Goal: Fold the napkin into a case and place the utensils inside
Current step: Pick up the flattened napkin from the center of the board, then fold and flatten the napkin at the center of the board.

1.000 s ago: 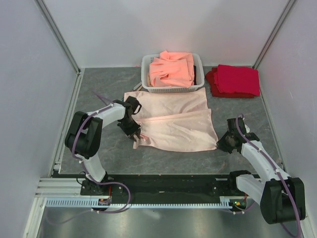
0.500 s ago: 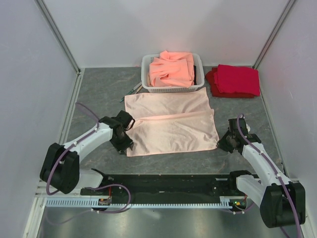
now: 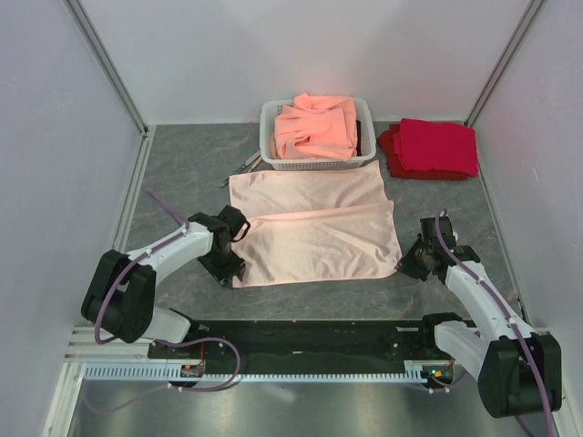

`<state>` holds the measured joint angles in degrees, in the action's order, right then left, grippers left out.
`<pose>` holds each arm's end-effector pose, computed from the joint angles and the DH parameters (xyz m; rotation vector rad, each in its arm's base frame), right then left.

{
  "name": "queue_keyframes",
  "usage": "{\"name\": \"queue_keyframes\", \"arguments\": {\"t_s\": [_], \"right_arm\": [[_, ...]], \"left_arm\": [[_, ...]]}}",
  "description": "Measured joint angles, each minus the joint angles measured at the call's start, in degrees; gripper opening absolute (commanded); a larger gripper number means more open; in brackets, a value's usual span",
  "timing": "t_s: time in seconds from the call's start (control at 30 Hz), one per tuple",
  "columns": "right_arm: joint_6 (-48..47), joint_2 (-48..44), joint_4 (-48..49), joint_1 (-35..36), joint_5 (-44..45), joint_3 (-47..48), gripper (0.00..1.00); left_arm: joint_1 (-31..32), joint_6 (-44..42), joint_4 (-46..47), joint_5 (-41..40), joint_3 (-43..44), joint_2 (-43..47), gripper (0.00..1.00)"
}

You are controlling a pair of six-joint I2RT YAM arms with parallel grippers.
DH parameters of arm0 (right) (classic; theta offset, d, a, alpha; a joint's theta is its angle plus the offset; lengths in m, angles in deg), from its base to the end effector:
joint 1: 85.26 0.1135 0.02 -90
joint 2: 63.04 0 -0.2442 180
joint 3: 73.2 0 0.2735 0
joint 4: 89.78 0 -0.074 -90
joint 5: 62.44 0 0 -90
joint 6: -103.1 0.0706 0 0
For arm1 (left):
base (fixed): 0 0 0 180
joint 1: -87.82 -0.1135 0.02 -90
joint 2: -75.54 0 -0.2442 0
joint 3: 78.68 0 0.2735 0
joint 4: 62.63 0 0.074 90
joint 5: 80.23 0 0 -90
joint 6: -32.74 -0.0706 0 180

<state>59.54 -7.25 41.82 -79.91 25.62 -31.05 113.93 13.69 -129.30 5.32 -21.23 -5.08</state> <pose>0.2151 0.0225 0.1233 0.9360 2.5299 0.3344 0.2108 -0.0972 0.1024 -1.1751 2.8477 0.0760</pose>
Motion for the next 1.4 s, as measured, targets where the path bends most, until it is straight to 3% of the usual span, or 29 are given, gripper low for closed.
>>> {"name": "queue_keyframes", "arguments": {"t_s": [0.43,0.6,0.67,0.83,1.0,1.13,1.4], "right_arm": [[-0.24,0.09,0.07,0.0,-0.04,0.0,0.0],[-0.24,0.15,0.15,0.0,-0.24,0.0,0.0],[-0.24,0.15,0.17,0.0,-0.33,0.0,0.0],[-1.05,0.11,0.24,0.0,-0.52,0.0,0.0],[-4.55,-2.54,-0.28,0.0,-1.77,1.16,0.0],[-9.2,-6.8,-2.73,0.0,-3.34,10.49,0.0],[-20.57,-15.5,-5.86,0.5,-5.6,40.96,0.0]], "left_arm": [[-0.04,0.92,2.21,-2.01,-1.31,-2.34,0.43],[-0.22,1.05,3.69,-1.22,-2.1,-2.25,0.31],[-0.28,1.07,4.52,-0.83,-2.29,-2.21,0.19],[-0.31,1.09,6.78,-0.15,-3.08,-1.22,0.02],[-0.33,0.04,7.39,-0.22,-3.78,4.07,0.02],[-0.33,-5.2,6.75,0.13,0.63,13.81,0.02],[-0.33,-21.73,11.45,2.69,27.26,32.35,0.02]]}}
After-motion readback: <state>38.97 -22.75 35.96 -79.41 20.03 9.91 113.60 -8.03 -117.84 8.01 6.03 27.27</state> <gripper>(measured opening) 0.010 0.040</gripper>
